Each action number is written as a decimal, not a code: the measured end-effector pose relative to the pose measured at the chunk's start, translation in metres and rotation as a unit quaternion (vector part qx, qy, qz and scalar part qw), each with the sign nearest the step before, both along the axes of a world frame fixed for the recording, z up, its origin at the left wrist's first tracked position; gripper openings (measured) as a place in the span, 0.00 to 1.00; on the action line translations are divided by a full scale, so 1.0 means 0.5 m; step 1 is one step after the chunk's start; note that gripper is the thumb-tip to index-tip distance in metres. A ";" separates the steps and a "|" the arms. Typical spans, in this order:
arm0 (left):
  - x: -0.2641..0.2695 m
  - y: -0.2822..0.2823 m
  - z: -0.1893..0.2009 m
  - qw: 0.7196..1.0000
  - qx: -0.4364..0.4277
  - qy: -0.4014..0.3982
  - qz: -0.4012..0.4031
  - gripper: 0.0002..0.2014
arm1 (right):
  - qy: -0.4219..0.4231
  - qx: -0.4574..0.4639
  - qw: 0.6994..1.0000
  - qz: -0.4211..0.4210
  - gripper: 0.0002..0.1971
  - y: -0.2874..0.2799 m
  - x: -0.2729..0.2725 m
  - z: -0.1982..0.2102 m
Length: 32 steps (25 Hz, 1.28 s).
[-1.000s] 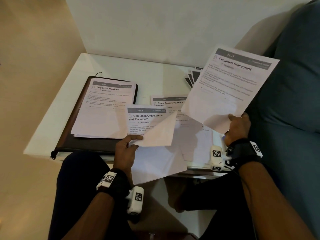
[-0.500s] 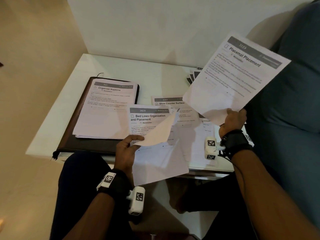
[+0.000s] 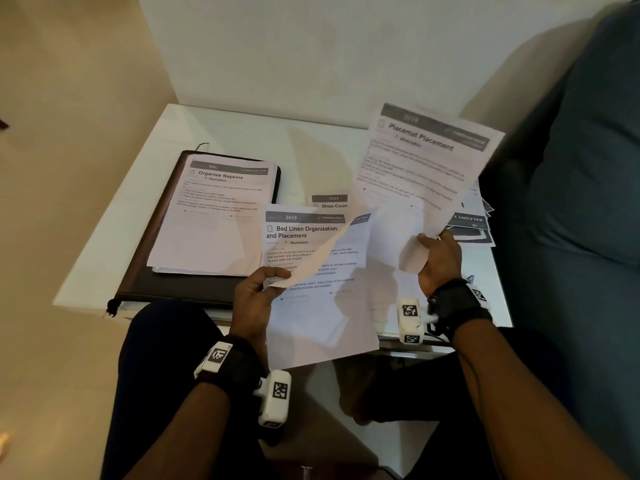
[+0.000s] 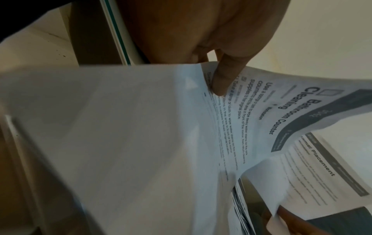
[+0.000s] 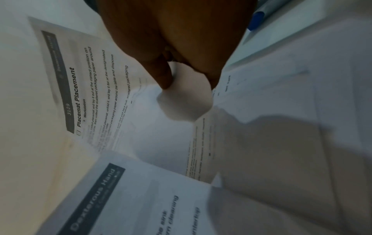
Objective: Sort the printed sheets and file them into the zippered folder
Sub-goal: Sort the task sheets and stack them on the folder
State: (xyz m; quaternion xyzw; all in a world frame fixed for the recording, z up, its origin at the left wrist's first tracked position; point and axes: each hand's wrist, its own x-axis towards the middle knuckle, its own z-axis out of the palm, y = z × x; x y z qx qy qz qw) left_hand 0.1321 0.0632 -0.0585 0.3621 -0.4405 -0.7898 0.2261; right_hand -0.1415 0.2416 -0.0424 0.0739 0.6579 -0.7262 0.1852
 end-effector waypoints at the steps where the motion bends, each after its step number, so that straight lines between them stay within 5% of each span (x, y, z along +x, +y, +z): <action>1: -0.002 0.002 0.002 1.000 -0.001 0.003 0.000 0.10 | 0.002 -0.006 1.000 -0.004 0.17 0.002 -0.004 0.005; 7: -0.003 0.006 0.013 1.000 -0.025 0.016 -0.006 0.15 | 0.019 -0.039 0.997 -0.062 0.17 0.011 -0.026 0.018; 11: -0.006 0.004 0.001 1.000 -0.022 0.014 -0.017 0.13 | 0.028 -0.033 0.999 -0.020 0.16 0.008 -0.029 0.014; 16: -0.004 0.001 -0.005 0.999 -0.013 0.027 -0.023 0.14 | -0.016 -0.138 0.985 -0.102 0.16 0.028 -0.056 0.010; 22: -0.008 0.006 -0.001 0.999 0.001 0.022 -0.033 0.13 | 0.005 -0.024 1.000 -0.008 0.18 0.006 -0.008 -0.042; 27: -0.007 0.005 0.008 0.999 0.022 0.016 -0.033 0.13 | -0.009 -0.005 0.998 -0.070 0.16 0.007 -0.009 -0.065; 32: -0.012 0.008 0.019 0.997 0.065 0.024 -0.015 0.14 | -0.014 0.017 0.998 0.050 0.18 0.007 0.033 -0.064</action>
